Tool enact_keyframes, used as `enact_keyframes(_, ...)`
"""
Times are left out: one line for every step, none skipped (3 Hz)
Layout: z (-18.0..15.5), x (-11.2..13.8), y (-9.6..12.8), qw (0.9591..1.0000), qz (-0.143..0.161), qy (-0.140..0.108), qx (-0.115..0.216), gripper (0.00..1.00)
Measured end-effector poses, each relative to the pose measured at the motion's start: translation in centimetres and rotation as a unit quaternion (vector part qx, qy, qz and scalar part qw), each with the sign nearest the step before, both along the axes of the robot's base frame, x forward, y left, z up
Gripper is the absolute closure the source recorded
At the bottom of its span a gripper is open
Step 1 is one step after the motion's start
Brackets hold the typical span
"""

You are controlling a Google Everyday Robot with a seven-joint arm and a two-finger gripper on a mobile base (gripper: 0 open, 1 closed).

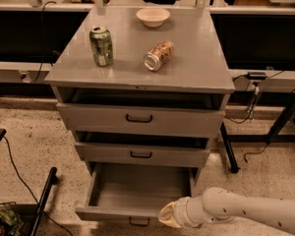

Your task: Close bottom drawer

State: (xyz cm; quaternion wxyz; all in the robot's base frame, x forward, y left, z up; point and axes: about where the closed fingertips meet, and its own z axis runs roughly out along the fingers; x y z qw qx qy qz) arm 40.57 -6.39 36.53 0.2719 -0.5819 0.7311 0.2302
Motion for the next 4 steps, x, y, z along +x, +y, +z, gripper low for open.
enact_keyframes(-0.7,-0.1,0.5,0.9999,0.011,0.001,-0.004,1.00)
enact_keyframes(-2.9,-0.7,1.1,0.9991,0.042,0.003,-0.010,1.00)
enact_keyframes(-6.5,-2.1,0.8,0.9976,0.064,0.010,-0.025,1.00)
enact_keyframes(-9.1,-3.0,0.2,0.9970,0.068,0.015,-0.034,1.00)
